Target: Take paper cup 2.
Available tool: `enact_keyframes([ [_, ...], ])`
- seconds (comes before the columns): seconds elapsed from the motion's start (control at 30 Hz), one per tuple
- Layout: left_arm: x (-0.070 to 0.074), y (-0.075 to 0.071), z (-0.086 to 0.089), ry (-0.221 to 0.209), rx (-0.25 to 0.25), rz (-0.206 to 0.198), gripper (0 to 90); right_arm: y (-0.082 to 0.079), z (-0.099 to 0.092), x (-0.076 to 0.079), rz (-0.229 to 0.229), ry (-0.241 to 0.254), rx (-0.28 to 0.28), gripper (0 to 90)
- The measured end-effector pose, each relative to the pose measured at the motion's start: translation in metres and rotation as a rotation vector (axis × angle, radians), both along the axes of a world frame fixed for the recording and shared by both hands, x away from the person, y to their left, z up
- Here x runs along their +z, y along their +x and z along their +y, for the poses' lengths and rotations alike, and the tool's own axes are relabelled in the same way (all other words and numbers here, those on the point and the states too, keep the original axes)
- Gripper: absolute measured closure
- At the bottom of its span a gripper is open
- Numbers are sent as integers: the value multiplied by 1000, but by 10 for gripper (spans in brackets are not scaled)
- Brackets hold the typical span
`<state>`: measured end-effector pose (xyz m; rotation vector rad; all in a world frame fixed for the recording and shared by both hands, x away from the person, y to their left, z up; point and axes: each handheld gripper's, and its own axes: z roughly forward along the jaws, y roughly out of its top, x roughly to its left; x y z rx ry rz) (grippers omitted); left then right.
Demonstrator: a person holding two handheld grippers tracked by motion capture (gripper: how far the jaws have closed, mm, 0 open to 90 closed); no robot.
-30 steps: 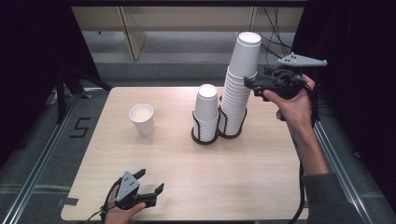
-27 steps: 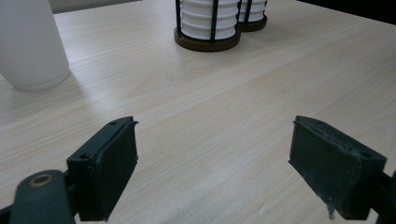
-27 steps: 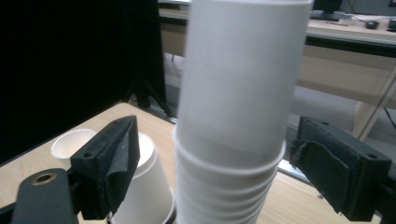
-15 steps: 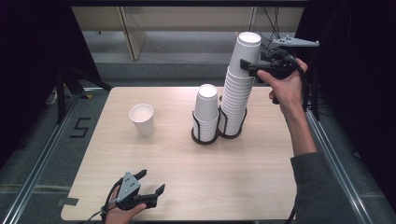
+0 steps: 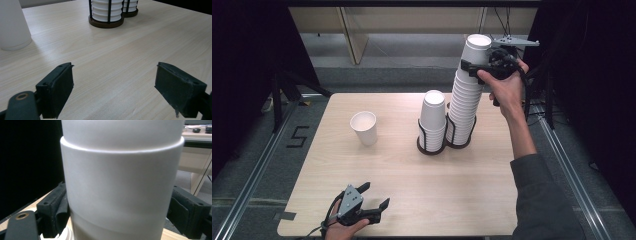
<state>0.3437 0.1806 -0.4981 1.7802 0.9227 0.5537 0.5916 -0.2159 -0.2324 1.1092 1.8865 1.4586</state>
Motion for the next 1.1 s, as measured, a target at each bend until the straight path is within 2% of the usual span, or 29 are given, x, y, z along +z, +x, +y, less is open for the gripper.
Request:
enact_keyframes([
  [0.03, -1, 1, 0, -12, -4, -8, 146, 0, 0, 1, -1, -3, -3, 158],
  [0.17, 0, 0, 0, -4, 0, -4, 146, -1, 1, 6, -12, -21, -9, 169],
  [0.23, -1, 1, -1, -13, -1, -11, 146, -4, 3, 11, -31, -10, -25, 172],
  [0.3, 0, 0, -1, 0, 1, -1, 146, -5, 3, 16, -52, -7, -26, 173],
  [0.4, -1, 1, -2, -8, -6, -8, 147, -6, 4, 23, -62, -6, -27, 175],
  [0.67, 0, 1, 0, 1, -6, -6, 147, -9, 4, 41, -98, 12, -51, 178],
  [0.77, 0, 0, -1, -12, -2, -9, 146, -13, 4, 51, -138, 9, -50, 178],
  [0.9, 0, 0, -1, 4, -4, 3, 147, -20, 4, 68, -182, 5, -67, 179],
  [1.0, -1, 1, -2, -4, -9, 0, 147, -25, 3, 79, -194, 0, -72, 179],
  [1.1, 0, -1, -2, 12, -6, 7, 146, -30, 1, 86, -206, 4, -72, 179],
])
